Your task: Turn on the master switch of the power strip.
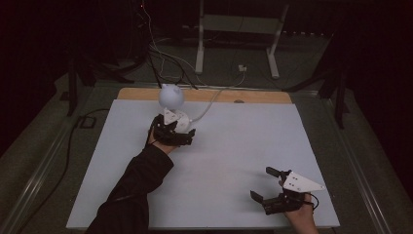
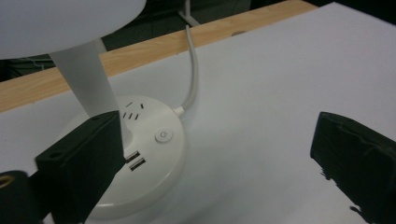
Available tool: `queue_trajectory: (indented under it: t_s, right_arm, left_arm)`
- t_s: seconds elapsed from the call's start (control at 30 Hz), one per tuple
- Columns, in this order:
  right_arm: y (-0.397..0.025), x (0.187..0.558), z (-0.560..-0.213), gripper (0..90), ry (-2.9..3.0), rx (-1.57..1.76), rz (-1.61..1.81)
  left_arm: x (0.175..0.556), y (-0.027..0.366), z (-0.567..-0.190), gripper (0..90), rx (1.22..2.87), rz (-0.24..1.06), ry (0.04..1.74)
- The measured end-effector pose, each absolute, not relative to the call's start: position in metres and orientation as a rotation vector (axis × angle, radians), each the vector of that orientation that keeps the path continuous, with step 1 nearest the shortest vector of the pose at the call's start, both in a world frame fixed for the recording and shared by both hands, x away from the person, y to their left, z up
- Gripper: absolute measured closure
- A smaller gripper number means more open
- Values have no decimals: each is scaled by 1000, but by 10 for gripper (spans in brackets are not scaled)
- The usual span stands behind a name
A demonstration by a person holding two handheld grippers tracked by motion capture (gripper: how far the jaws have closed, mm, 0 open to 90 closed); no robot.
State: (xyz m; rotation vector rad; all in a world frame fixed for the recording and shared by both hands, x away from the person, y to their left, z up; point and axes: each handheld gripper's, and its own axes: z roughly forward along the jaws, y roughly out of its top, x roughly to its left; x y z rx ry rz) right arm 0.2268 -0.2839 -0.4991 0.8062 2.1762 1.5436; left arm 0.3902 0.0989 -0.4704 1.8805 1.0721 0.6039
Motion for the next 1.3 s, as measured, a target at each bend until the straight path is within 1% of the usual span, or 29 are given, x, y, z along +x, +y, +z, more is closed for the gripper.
queue_trajectory:
  t_s: [0.03, 0.1, 0.13, 0.17, 0.23, 0.27, 0.3, 0.37, 0.4, 0.47, 0.57, 0.6, 0.63, 0.73, 0.77, 0.8, 0.83, 0.93, 1.0, 1.07, 1.13, 1.2, 1.23, 1.3]
  right_arm:
    - [-284, 227, -499, 0, 2176, 806, 1542]
    - [-284, 227, -499, 1, 2177, 806, 1543]
    - [-284, 227, -499, 1, 2178, 806, 1543]
    - [-284, 227, -499, 0, 2178, 805, 1542]
    - [-284, 227, -499, 0, 2177, 804, 1543]
    - [-284, 227, -499, 1, 2177, 806, 1544]
    - [-284, 227, -499, 0, 2177, 807, 1545]
    - [-285, 227, -499, 0, 2178, 808, 1545]
    - [-285, 227, -499, 0, 2179, 808, 1546]
    - [-285, 227, -499, 0, 2180, 809, 1547]
    - [-285, 227, -499, 0, 2181, 807, 1548]
    - [-285, 227, -499, 0, 2181, 807, 1548]
    - [-285, 227, -499, 1, 2181, 809, 1549]
    - [-285, 227, -499, 0, 2178, 813, 1554]
    - [-285, 227, -499, 1, 2178, 812, 1555]
    - [-286, 227, -499, 1, 2178, 812, 1554]
    - [-286, 227, -500, 0, 2179, 811, 1555]
    - [-285, 227, -500, 1, 2180, 812, 1555]
    - [-285, 227, -499, 0, 2180, 812, 1555]
    - [-285, 227, -499, 1, 2180, 812, 1555]
    - [-286, 227, -500, 1, 2179, 812, 1554]
    - [-286, 227, -499, 1, 2178, 811, 1555]
    - [-286, 227, -499, 0, 2178, 811, 1554]
    - [-286, 227, -499, 1, 2178, 810, 1556]
  left_arm:
    - [392, 99, -471, 63, 1877, 602, 1075]
    - [395, 99, -472, 70, 1877, 594, 1078]
    - [395, 98, -472, 129, 1880, 603, 1072]
    - [396, 98, -473, 154, 1882, 612, 1071]
    - [398, 97, -474, 164, 1884, 618, 1078]
    - [399, 96, -475, 237, 1891, 632, 1076]
    - [400, 93, -477, 257, 1908, 676, 1082]
    - [400, 93, -477, 275, 1910, 675, 1086]
    - [401, 92, -477, 325, 1908, 671, 1091]
    - [402, 92, -477, 353, 1914, 679, 1088]
    - [405, 92, -478, 434, 1909, 693, 1102]
    - [406, 92, -478, 434, 1909, 695, 1104]
    - [407, 92, -478, 456, 1909, 701, 1109]
    - [410, 93, -478, 561, 1912, 718, 1118]
    - [410, 94, -478, 561, 1911, 720, 1119]
    - [410, 94, -478, 583, 1912, 726, 1116]
    - [411, 94, -478, 639, 1914, 732, 1116]
    - [413, 94, -479, 716, 1923, 745, 1109]
    - [415, 94, -480, 749, 1938, 752, 1100]
    - [417, 93, -481, 762, 1962, 763, 1092]
    - [418, 91, -483, 822, 1972, 762, 1092]
    - [420, 90, -485, 834, 1982, 762, 1093]
    - [421, 90, -486, 871, 1986, 761, 1093]
    - [423, 90, -487, 877, 1981, 747, 1103]
